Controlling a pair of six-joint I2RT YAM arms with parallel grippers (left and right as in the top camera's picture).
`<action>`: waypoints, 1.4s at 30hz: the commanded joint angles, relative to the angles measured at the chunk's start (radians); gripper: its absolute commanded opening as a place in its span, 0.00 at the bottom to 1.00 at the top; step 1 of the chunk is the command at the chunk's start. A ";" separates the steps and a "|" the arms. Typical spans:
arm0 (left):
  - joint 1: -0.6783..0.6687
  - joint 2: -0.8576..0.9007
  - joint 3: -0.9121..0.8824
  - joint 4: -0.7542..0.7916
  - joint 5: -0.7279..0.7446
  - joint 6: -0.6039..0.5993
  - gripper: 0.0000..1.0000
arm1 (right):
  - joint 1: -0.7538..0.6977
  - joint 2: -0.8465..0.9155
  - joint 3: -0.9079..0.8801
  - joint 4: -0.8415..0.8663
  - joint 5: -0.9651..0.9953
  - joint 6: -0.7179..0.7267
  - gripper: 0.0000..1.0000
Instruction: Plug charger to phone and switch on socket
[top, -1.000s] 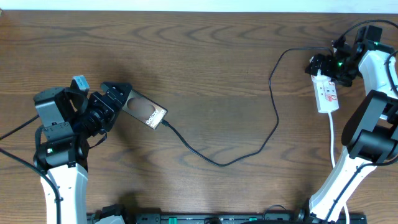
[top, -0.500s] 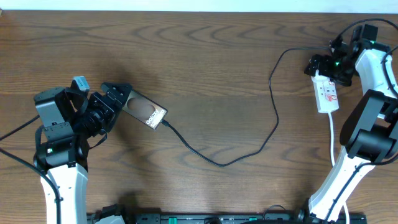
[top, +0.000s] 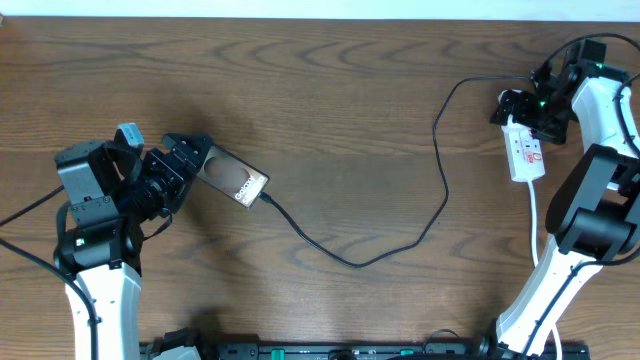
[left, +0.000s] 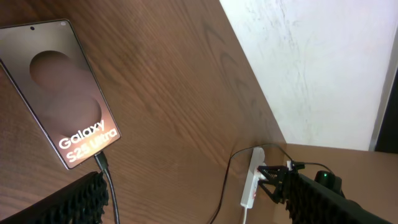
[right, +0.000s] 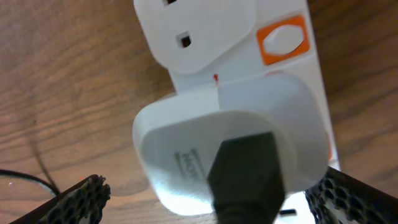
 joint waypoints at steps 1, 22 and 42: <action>0.004 0.003 0.020 -0.003 -0.005 0.021 0.91 | 0.018 0.052 0.014 -0.030 -0.037 0.035 0.99; 0.004 0.003 0.020 -0.018 -0.013 0.029 0.91 | 0.018 0.052 0.025 -0.011 0.110 0.028 0.99; 0.004 0.003 0.020 -0.025 -0.013 0.031 0.91 | 0.018 0.052 0.053 -0.011 0.028 0.007 1.00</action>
